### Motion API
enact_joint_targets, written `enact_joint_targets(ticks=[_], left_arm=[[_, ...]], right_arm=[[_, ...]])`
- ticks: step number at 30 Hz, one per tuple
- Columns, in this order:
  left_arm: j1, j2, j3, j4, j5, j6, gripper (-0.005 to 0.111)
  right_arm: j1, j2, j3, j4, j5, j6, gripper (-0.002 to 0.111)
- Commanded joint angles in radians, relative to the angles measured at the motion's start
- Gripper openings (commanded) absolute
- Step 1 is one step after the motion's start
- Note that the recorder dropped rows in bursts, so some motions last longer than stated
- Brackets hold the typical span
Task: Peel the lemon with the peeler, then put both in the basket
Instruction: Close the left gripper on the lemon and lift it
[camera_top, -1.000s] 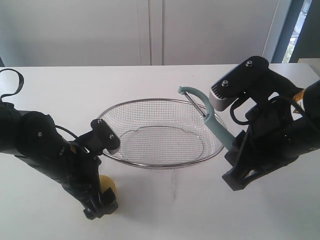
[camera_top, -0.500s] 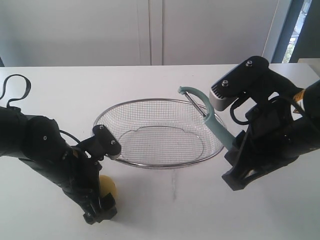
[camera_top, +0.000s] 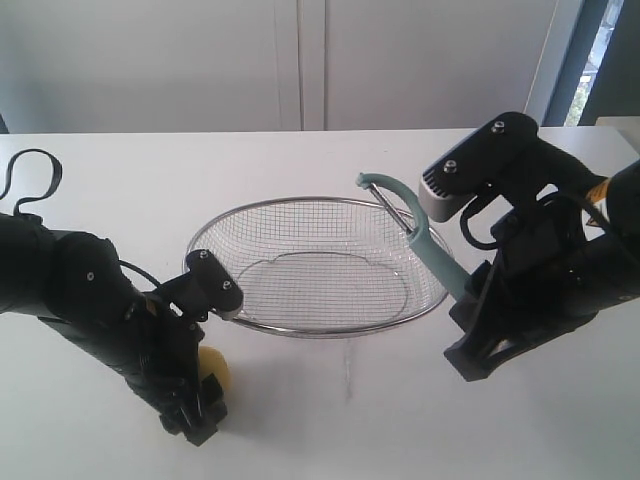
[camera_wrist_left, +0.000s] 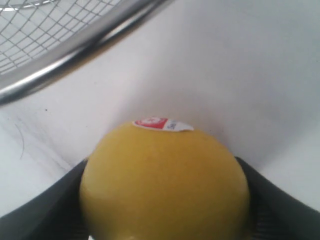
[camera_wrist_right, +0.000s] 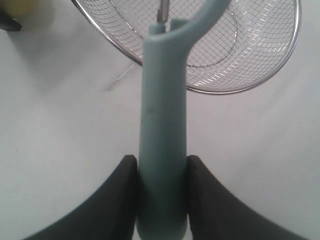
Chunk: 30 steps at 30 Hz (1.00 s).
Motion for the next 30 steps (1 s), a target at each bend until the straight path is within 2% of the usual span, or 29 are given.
enact_joint_targets(ticks=[1,5,10,20,30], left_arm=[[0.001,0.002,0.009,-0.008,0.010,0.002,0.051],[0.001,0.002,0.009,-0.008,0.020,0.002,0.023],[0.001,-0.034,0.000,-0.003,0.065,0.019,0.001],[0.001,-0.185,-0.052,0.168,0.344,0.041,0.000],[0.001,-0.363,-0.157,0.170,0.499,0.041,0.000]], right_arm=[[-0.009,-0.008,0.001,-0.004,-0.013,0.004,0.000],[-0.009,-0.008,0.001,-0.002,-0.013,0.005,0.000],[-0.009,-0.008,0.001,-0.002,-0.010,0.005,0.000],[-0.009,-0.008,0.001,-0.002,-0.008,0.005,0.000],[-0.009,-0.008,0.001,-0.002,-0.008,0.005,0.000]])
